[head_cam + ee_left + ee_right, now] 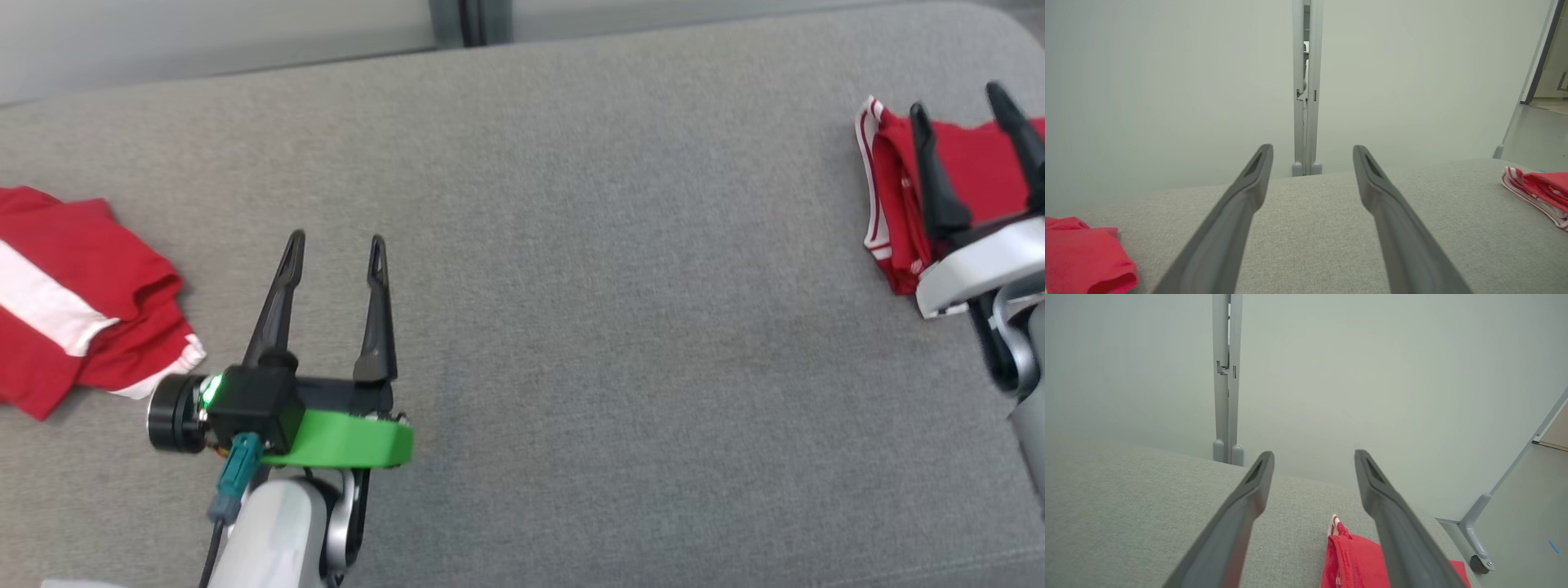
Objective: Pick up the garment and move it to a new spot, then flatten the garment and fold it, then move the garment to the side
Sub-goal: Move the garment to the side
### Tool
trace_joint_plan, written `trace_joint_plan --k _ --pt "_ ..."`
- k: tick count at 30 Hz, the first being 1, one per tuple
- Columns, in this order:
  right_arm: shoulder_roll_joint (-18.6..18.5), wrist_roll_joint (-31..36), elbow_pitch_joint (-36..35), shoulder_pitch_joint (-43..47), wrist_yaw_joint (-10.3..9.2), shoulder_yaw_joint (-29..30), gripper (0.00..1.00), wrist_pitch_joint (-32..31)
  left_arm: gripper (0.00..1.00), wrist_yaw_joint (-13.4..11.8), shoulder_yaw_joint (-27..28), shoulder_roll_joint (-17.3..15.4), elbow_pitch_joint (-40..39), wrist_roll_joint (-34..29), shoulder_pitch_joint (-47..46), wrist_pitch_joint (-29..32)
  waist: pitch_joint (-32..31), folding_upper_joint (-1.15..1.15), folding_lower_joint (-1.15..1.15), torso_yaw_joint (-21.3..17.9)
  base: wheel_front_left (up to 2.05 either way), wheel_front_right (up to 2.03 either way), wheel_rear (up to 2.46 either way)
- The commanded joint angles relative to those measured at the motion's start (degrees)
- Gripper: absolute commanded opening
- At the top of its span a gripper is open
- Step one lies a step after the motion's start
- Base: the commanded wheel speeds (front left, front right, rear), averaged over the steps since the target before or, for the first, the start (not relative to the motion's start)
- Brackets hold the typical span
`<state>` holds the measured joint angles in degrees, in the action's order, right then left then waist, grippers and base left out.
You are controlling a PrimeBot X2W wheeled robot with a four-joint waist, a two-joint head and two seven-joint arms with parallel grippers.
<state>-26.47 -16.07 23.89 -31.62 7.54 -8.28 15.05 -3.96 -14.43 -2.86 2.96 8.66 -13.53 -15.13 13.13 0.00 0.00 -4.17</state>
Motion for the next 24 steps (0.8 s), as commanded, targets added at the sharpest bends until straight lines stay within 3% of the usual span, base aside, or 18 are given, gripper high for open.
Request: trace_joint_plan --k 1,6,15,24 --pt "1.5 -0.2 -1.5 2.7 -0.11 1.4 1.00 0.2 1.00 0.4 0.7 -0.1 0.0 0.4 2.3 0.0 -6.7 0.00 0.00 4.6 0.00 0.00 0.00" --pt "8.0 -0.7 -6.4 10.8 -0.11 5.3 1.00 0.2 1.00 1.0 1.8 -0.1 0.1 1.3 7.1 0.0 -10.7 0.00 0.00 6.0 0.00 0.00 0.00" --pt "17.7 0.5 -12.7 23.2 -0.10 6.9 1.00 0.2 1.00 0.8 2.7 -0.1 0.3 3.1 13.2 0.0 -13.9 0.00 0.00 6.6 0.00 0.00 0.00" --pt "21.6 0.1 -14.2 28.9 -0.10 6.5 1.00 0.2 1.00 0.1 1.0 -0.1 1.4 4.5 15.0 0.0 -14.0 0.00 0.00 7.2 0.00 0.00 0.00"
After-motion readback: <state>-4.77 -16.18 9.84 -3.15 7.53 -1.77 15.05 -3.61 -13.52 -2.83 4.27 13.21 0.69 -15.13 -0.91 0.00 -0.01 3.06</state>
